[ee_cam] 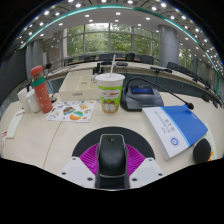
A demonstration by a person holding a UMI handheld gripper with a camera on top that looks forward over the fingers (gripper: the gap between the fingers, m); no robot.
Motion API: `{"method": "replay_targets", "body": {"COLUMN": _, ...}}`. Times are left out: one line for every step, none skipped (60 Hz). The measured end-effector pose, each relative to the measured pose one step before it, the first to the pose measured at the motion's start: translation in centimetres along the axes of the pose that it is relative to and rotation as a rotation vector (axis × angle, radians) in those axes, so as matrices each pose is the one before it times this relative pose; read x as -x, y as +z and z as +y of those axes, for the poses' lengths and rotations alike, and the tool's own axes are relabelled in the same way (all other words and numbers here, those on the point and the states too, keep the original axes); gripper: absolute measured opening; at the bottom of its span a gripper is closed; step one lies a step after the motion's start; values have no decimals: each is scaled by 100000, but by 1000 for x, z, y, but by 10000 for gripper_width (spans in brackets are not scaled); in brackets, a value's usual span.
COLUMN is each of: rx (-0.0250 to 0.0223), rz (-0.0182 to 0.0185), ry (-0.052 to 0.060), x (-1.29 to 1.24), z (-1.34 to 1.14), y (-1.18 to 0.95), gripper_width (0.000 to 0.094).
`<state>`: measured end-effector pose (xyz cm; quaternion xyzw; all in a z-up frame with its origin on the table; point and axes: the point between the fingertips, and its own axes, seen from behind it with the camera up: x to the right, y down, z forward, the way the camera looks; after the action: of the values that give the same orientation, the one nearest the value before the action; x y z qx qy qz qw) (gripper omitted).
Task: Arrange mouse
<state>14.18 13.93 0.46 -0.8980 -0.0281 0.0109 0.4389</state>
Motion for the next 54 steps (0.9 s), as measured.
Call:
{"method": "replay_targets", "body": {"rx": 666, "rz": -60, "ry": 227, "x": -186, "z": 330, "y": 241, "gripper_width": 329}}
{"method": "replay_targets", "body": {"rx": 686, "rz": 61, "ry": 163, "x": -103, "z": 301, "y": 131, "gripper_width": 330}}
{"method": "replay_targets", "body": {"rx": 636, "rz": -80, "ry": 125, "x": -107, "z": 295, "y": 206, "gripper_width": 335}}
{"method": "replay_targets", "body": {"rx": 715, "rz": -217, "ry": 146, "x": -22, "z": 307, "y": 153, "gripper_width": 351}}
{"method": "replay_targets", "body": {"rx": -1890, "rz": -414, "ry": -44, "x": 7, "z": -333, "y": 89, "gripper_width": 368}}
{"method": "replay_targets", "body": {"rx": -1131, "rz": -82, "ry": -265, "x": -9, "z": -215, "y": 12, "gripper_width": 382}}
{"method": "replay_targets", "body": {"rx": 697, "rz": 139, "ry": -134, "x": -47, "z": 17, "y": 43, "gripper_width": 400}}
{"method": "replay_targets", "body": {"rx": 398, "rz": 78, "ry": -153, "x": -9, "z": 154, "y": -1, "gripper_width": 418}}
{"method": "replay_targets", "body": {"rx": 308, "rz": -104, "ry": 2, "x": 37, "z": 95, "y": -37, "gripper_width": 442}}
{"method": "replay_targets", "body": {"rx": 25, "rz": 105, "ry": 10, "x": -15, "z": 0, "y": -48, "gripper_width": 461}}
{"method": "replay_targets", "body": {"rx": 311, "rz": 56, "ry": 28, "x": -27, "z": 49, "y": -28, "gripper_width": 479}}
{"method": "replay_targets", "body": {"rx": 555, "rz": 21, "ry": 179, "x": 9, "z": 100, "y": -66, "gripper_width": 497}}
{"method": "replay_targets", "body": {"rx": 411, "rz": -172, "ry": 213, "x": 33, "z": 56, "y": -104, "gripper_width": 533}}
{"method": "replay_targets", "body": {"rx": 344, "rz": -21, "ry": 323, "x": 13, "z": 45, "y": -139, "gripper_width": 592}}
{"method": "replay_targets", "body": {"rx": 327, "rz": 15, "ry": 263, "x": 22, "z": 41, "y": -191, "gripper_width": 667}}
{"method": "replay_targets", "body": {"rx": 141, "rz": -80, "ry": 139, "x": 21, "z": -6, "y": -215, "gripper_width": 758}}
{"method": "replay_targets", "body": {"rx": -61, "rz": -39, "ry": 124, "x": 19, "z": -46, "y": -285, "gripper_width": 854}}
{"method": "replay_targets", "body": {"rx": -266, "rz": 24, "ry": 115, "x": -7, "z": -86, "y": -270, "gripper_width": 863}}
{"method": "replay_targets", "body": {"rx": -22, "rz": 328, "ry": 176, "x": -62, "z": -52, "y": -332, "gripper_width": 833}}
{"method": "replay_targets", "body": {"rx": -98, "rz": 578, "ry": 201, "x": -119, "z": -71, "y": -374, "gripper_width": 823}}
{"method": "replay_targets", "body": {"rx": -237, "rz": 620, "ry": 241, "x": -118, "z": -98, "y": -444, "gripper_width": 829}}
{"method": "replay_targets", "body": {"rx": -389, "rz": 443, "ry": 218, "x": -22, "z": -131, "y": -508, "gripper_width": 841}}
{"method": "replay_targets", "body": {"rx": -474, "rz": 184, "ry": 140, "x": 4, "z": -148, "y": -525, "gripper_width": 861}}
{"method": "replay_targets", "body": {"rx": -150, "rz": 104, "ry": 63, "x": -21, "z": -191, "y": -621, "gripper_width": 865}}
{"method": "replay_targets", "body": {"rx": -487, "rz": 213, "ry": 81, "x": 32, "z": -132, "y": -574, "gripper_width": 866}}
{"method": "replay_targets", "body": {"rx": -479, "rz": -118, "ry": 99, "x": 115, "z": -137, "y": -633, "gripper_width": 864}}
{"method": "replay_targets", "body": {"rx": -417, "rz": -80, "ry": 98, "x": 105, "z": -114, "y": -699, "gripper_width": 859}}
{"method": "replay_targets", "body": {"rx": -407, "rz": 203, "ry": 21, "x": 53, "z": -108, "y": -702, "gripper_width": 858}}
{"method": "replay_targets", "body": {"rx": -460, "rz": 244, "ry": -74, "x": 57, "z": -99, "y": -755, "gripper_width": 860}}
{"method": "replay_targets", "body": {"rx": -545, "rz": 399, "ry": -190, "x": 52, "z": -138, "y": -856, "gripper_width": 861}}
{"method": "replay_targets", "body": {"rx": -541, "rz": 356, "ry": -166, "x": 74, "z": -54, "y": -846, "gripper_width": 860}}
{"method": "replay_targets", "body": {"rx": -386, "rz": 501, "ry": -228, "x": 140, "z": -78, "y": -896, "gripper_width": 858}}
{"method": "replay_targets", "body": {"rx": -445, "rz": 434, "ry": -243, "x": 93, "z": -62, "y": -906, "gripper_width": 859}}
{"method": "replay_targets", "body": {"rx": -459, "rz": 429, "ry": -208, "x": 122, "z": -36, "y": -943, "gripper_width": 860}}
{"method": "replay_targets", "body": {"rx": -461, "rz": 398, "ry": -154, "x": 158, "z": -28, "y": -949, "gripper_width": 861}}
{"method": "replay_targets", "body": {"rx": -476, "rz": 421, "ry": -114, "x": 141, "z": 3, "y": -997, "gripper_width": 860}}
{"method": "replay_targets", "body": {"rx": -467, "rz": 363, "ry": -43, "x": 109, "z": 33, "y": -1059, "gripper_width": 859}}
{"method": "replay_targets", "body": {"rx": -478, "rz": 473, "ry": -1, "x": 176, "z": 48, "y": -1018, "gripper_width": 859}}
{"method": "replay_targets", "body": {"rx": -351, "rz": 515, "ry": 32, "x": 152, "z": 81, "y": -1057, "gripper_width": 861}}
{"method": "replay_targets", "body": {"rx": -327, "rz": 501, "ry": 84, "x": 148, "z": 109, "y": -1099, "gripper_width": 862}}
{"method": "replay_targets", "body": {"rx": -326, "rz": 410, "ry": 80, "x": 184, "z": 135, "y": -1097, "gripper_width": 860}}
{"method": "replay_targets", "body": {"rx": -385, "rz": 384, "ry": 33, "x": 182, "z": 147, "y": -1115, "gripper_width": 860}}
{"method": "replay_targets", "body": {"rx": -529, "rz": 332, "ry": 32, "x": 155, "z": 129, "y": -1096, "gripper_width": 859}}
{"method": "replay_targets", "body": {"rx": -568, "rz": 482, "ry": 152, "x": 145, "z": 144, "y": -1150, "gripper_width": 858}}
{"method": "replay_targets", "body": {"rx": -427, "rz": 576, "ry": 187, "x": 102, "z": 152, "y": -1114, "gripper_width": 860}}
{"method": "replay_targets", "body": {"rx": -309, "rz": 552, "ry": 140, "x": 168, "z": 226, "y": -1121, "gripper_width": 860}}
{"method": "replay_targets", "body": {"rx": -217, "rz": 485, "ry": 75, "x": 161, "z": 266, "y": -1102, "gripper_width": 864}}
{"method": "replay_targets", "body": {"rx": -260, "rz": 441, "ry": 44, "x": 173, "z": 258, "y": -1088, "gripper_width": 863}}
{"method": "replay_targets", "body": {"rx": -285, "rz": 478, "ry": 6, "x": 152, "z": 259, "y": -1072, "gripper_width": 862}}
{"method": "replay_targets", "body": {"rx": -304, "rz": 512, "ry": -16, "x": 89, "z": 277, "y": -1054, "gripper_width": 863}}
{"method": "replay_targets", "body": {"rx": -114, "rz": 530, "ry": -77, "x": 81, "z": 278, "y": -1063, "gripper_width": 858}}
{"method": "replay_targets", "body": {"rx": -57, "rz": 574, "ry": -108, "x": 101, "z": 310, "y": -995, "gripper_width": 858}}
{"method": "replay_targets", "body": {"rx": -68, "rz": 509, "ry": -76, "x": 105, "z": 289, "y": -994, "gripper_width": 857}}
{"method": "replay_targets", "body": {"rx": -93, "rz": 338, "ry": -18, "x": 117, "z": 257, "y": -961, "gripper_width": 854}}
